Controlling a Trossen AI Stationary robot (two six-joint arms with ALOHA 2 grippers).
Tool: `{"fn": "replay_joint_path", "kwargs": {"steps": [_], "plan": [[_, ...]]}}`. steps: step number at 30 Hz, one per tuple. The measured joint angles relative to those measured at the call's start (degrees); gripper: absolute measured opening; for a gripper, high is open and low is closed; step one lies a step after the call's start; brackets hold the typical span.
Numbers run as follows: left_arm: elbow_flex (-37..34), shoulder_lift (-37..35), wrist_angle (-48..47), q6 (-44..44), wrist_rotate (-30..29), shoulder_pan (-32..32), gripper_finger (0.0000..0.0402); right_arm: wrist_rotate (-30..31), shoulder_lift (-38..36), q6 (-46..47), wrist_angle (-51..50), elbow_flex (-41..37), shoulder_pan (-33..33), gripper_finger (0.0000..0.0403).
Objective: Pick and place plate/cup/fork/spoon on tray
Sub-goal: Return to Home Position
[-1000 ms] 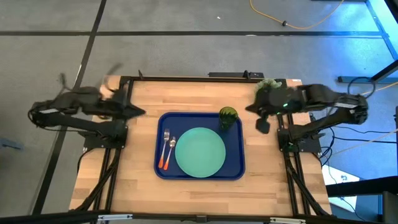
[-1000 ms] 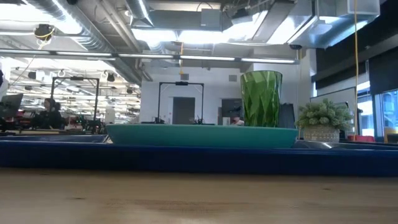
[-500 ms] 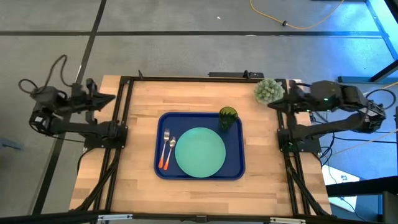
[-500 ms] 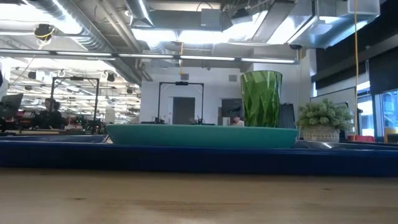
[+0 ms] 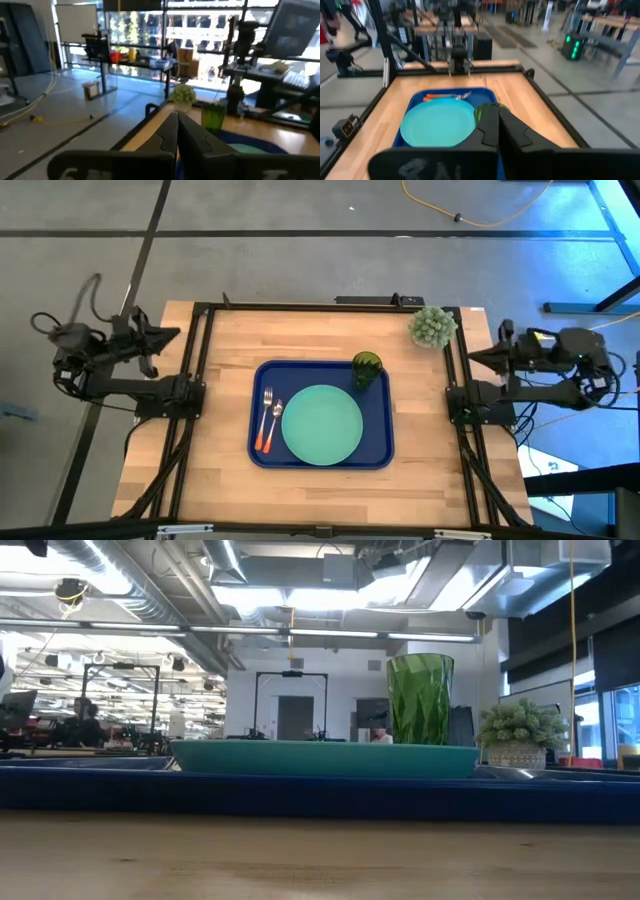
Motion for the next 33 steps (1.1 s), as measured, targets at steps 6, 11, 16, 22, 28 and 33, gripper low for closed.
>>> {"fn": "replay_joint_path", "kwargs": {"steps": [6,11,16,22,28,33], "plan": [[-2.32,-0.03,1.77,-0.58,-1.38,0.01,0.0000,0.03,-9.06,-0.52,-0.53,-4.22,0.06,0.0000],[-6.81,-0.03,5.54,-0.48,-1.47,0.01,0.0000,-0.01,-8.30,-0.99,-3.56,-3.95,0.33,0.0000],[-14.51,-0.05,13.97,0.99,-1.57,0.01,0.0000,-0.53,-8.84,-0.80,-3.21,-5.02,1.26,0.0000],[-26.68,-0.04,29.62,4.25,-0.33,0.01,0.0000,-2.25,-8.86,-2.40,4.85,-11.04,3.08,0.0000],[-37.07,-0.07,42.35,4.98,0.15,0.03,0.0000,-5.21,-8.36,-2.42,13.47,-16.11,4.25,0.0000],[-44.66,-0.10,50.29,4.22,2.39,0.14,0.0000,-7.13,-8.40,-1.82,17.73,-18.80,4.28,0.0000]]}}
